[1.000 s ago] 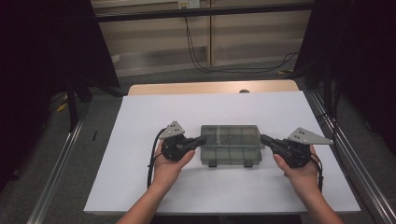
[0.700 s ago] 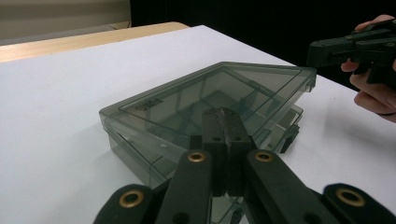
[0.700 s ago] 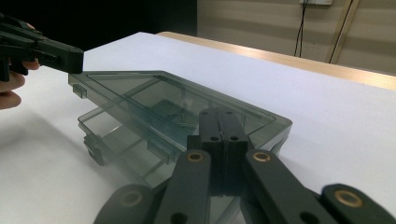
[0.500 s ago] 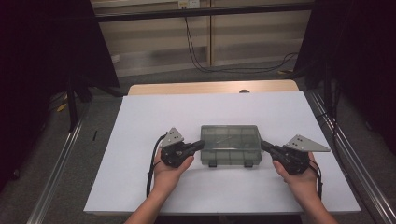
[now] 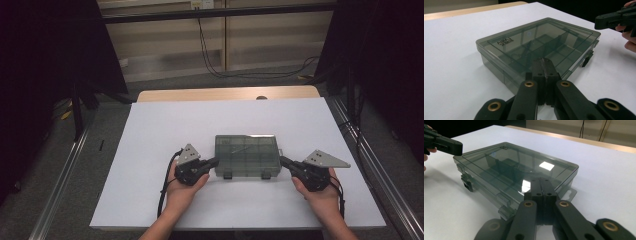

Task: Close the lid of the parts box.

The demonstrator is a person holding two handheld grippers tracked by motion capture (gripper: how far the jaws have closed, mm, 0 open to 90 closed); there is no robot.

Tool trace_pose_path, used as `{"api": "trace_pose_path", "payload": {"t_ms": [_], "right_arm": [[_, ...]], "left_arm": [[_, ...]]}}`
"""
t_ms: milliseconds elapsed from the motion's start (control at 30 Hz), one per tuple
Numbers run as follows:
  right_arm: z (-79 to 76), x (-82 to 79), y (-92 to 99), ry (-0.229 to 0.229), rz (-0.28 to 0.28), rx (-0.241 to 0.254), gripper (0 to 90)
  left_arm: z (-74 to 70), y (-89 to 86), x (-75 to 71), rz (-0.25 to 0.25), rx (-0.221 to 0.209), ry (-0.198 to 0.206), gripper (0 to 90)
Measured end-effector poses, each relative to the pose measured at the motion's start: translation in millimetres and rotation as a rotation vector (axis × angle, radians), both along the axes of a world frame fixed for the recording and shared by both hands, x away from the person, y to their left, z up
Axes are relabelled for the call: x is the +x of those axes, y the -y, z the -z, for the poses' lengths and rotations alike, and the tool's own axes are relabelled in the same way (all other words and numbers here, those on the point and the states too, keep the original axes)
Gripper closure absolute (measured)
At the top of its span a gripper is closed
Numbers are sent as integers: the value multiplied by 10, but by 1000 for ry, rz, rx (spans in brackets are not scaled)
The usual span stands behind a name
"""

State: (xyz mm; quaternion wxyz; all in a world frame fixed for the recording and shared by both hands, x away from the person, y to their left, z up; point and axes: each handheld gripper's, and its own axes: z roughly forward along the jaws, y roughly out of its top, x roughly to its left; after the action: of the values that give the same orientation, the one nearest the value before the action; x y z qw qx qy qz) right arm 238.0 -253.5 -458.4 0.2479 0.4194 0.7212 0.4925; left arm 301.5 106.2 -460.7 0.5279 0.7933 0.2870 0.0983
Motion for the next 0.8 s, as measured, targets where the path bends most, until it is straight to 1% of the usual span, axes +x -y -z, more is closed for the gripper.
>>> {"api": "trace_pose_path", "payload": {"t_ms": [67, 100, 133, 167, 200, 233, 333, 367, 400, 500, 533, 567, 600, 667, 700, 767, 800], "right_arm": [[22, 5, -10, -5, -5, -7, 900], [37, 8, -17, -9, -8, -9, 900], [49, 12, -22, -10, -11, -12, 900], [56, 13, -25, -13, -9, -14, 900], [66, 14, -30, -18, -13, -14, 900], [78, 16, -36, -21, -15, -16, 900], [109, 22, -53, -31, -19, -22, 900], [121, 25, -57, -31, -23, -22, 900], [127, 23, -61, -36, -24, -14, 900], [124, 19, -75, -22, -20, -30, 900], [119, 14, -77, -20, -26, -33, 900], [109, 1, -79, -8, -34, -41, 900], [92, -12, -71, 1, -32, -44, 873], [55, -20, -26, 11, -35, -10, 797], [27, -24, 13, 8, -25, 23, 755], [-4, -32, 81, 16, -17, 42, 652], [-11, -35, 105, 19, -11, 47, 613]], "left_arm": [[19, 5, -8, -2, 15, -4, 900], [29, 8, -7, 0, 19, -4, 900], [38, 17, -9, -1, 10, -6, 900], [41, 20, -14, -5, 18, -10, 900], [49, 18, -13, -1, 25, -5, 900], [58, 24, -16, 0, 21, -10, 900], [70, 30, -24, 3, 17, -5, 900], [66, 30, -27, 0, 25, -6, 900], [69, 30, -27, 0, 20, -7, 900], [74, 31, -32, -5, 16, -9, 900], [74, 30, -32, -6, 15, -9, 900], [75, 28, -31, -6, 14, -10, 900], [77, 26, -29, -5, 11, -11, 900], [77, 26, -29, -6, 9, -13, 900], [78, 26, -29, -6, 8, -13, 900], [82, 25, -26, -1, 0, -14, 900], [80, 23, -25, -4, 5, -13, 900]]}}
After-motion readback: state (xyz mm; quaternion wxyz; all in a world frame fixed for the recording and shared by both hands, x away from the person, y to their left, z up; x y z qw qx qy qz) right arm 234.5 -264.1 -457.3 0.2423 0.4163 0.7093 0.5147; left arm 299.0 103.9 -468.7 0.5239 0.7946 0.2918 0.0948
